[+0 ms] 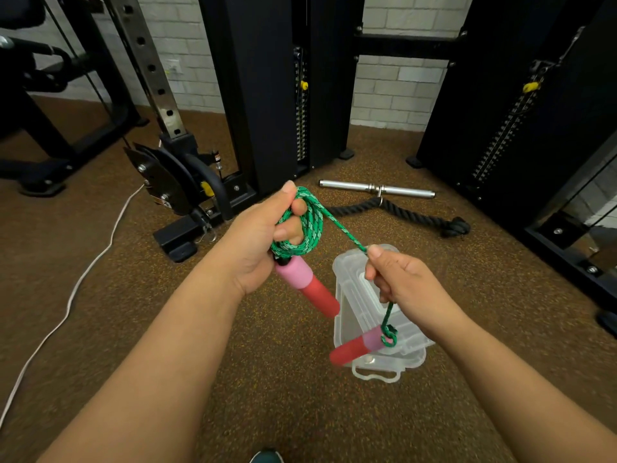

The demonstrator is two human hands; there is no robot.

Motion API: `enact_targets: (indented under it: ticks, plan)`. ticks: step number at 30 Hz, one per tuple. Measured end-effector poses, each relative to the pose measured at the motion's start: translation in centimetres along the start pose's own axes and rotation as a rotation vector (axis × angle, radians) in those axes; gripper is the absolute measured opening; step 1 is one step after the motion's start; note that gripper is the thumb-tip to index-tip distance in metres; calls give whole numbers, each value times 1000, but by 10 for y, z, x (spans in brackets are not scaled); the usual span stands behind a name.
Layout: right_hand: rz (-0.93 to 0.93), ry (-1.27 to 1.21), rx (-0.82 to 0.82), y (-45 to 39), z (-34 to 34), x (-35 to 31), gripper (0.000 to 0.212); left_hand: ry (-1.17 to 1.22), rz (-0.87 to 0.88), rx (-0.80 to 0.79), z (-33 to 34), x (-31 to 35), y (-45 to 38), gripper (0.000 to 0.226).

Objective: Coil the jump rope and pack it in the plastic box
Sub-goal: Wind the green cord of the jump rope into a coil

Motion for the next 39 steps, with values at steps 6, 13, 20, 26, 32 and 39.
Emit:
enact_targets:
  ticks: [6, 13, 20, 26, 32, 39]
  plan:
    - [-132, 598, -92, 13, 29, 0, 22, 182, -37, 211, -2, -6, -4, 31]
    - [-434, 820, -202, 33, 57, -20, 23, -85, -80, 126, 13, -15, 0, 34]
    - [-283, 370, -112, 27, 37, -43, 24, -484, -169, 49, 8, -28, 1, 55]
    - [-182, 109, -71, 15, 24, -51, 22, -552, -245, -65, 4, -39, -4, 83]
    - [-184, 23, 4, 7, 14, -53, 20, -603, -247, -337, 14, -34, 8, 103]
    - [-110, -55, 118, -3, 2, -36, 26, -589, -244, -484, 22, -29, 15, 33]
Point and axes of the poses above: each hand's wrist, its own y-axis away from the middle knuckle, its own z-axis out of the palm, x = y × z, the point moved 3 cm from there along -y, towards the middle knuckle
